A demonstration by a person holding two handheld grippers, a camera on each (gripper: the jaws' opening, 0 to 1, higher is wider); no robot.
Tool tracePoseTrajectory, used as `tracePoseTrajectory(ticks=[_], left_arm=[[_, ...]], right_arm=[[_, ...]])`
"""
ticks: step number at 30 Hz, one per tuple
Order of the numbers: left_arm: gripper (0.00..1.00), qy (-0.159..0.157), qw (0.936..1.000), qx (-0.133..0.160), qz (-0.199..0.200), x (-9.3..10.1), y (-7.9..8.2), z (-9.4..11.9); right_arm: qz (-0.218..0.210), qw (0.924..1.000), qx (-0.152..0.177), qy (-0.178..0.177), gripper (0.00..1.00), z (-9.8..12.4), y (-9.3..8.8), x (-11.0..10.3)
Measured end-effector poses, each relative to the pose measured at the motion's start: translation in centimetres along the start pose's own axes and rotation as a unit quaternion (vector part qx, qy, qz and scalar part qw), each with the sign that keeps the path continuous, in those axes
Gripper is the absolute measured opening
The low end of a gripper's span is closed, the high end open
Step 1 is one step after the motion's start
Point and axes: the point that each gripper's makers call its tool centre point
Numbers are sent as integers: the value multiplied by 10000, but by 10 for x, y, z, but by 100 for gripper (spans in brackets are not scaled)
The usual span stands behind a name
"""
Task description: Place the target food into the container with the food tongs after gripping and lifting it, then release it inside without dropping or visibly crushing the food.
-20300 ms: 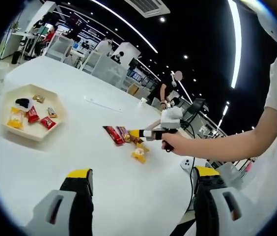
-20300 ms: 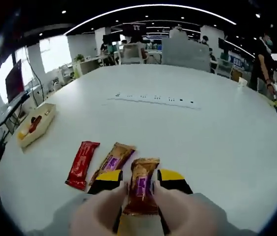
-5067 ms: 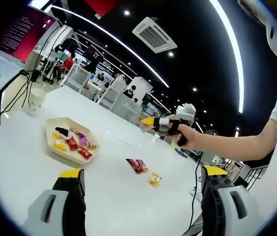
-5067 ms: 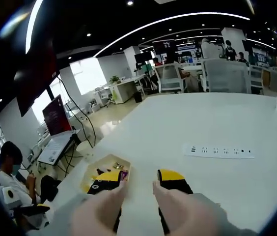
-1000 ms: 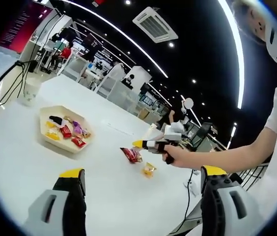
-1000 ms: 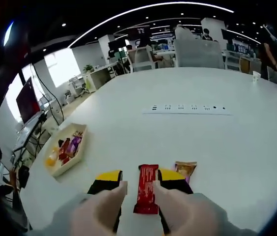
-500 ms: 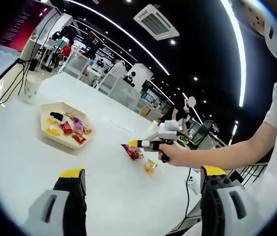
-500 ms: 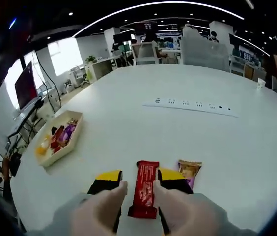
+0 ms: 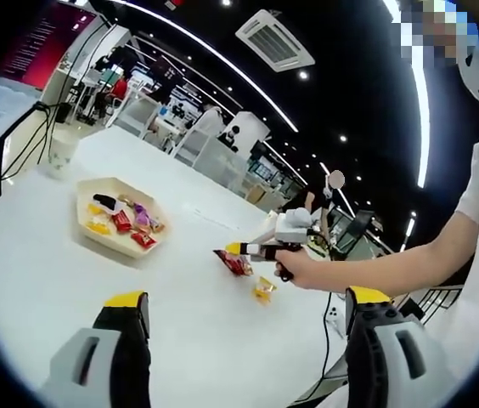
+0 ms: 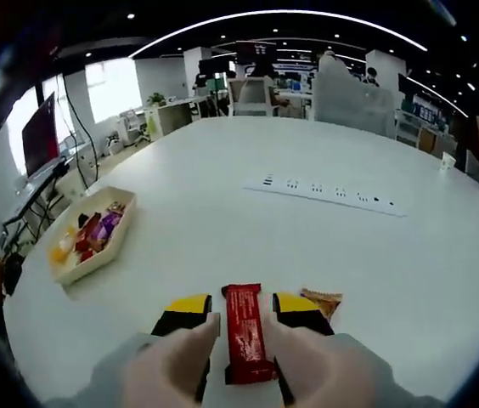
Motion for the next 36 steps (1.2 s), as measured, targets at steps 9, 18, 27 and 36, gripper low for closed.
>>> tracePoseTrajectory(ticks=[9,18,27,36], left_arm=[[96,37,10000,39,15,-1,1,1],[96,71,10000,53,14,-4,2,1],[95,88,9999,95,21,-5,5,2],[94,25,10000,58,14,-2,2,-1]], right_arm=[[176,9996,-193,-54,28,-4,-13,4],[193,9998,-74,-76,28,-5,-5,4],[229,9996,-151,-84,29,-10,-11,2],[649,9977,126,153,27,-7,-13,0]])
Point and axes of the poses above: the point that each gripper's makers call its tool centre point, and the gripper's own axes: z roughly backward along the fingers, x roughly to its right, y roughly out of its top, and after that the axes turned 12 degrees about -z, right-handed
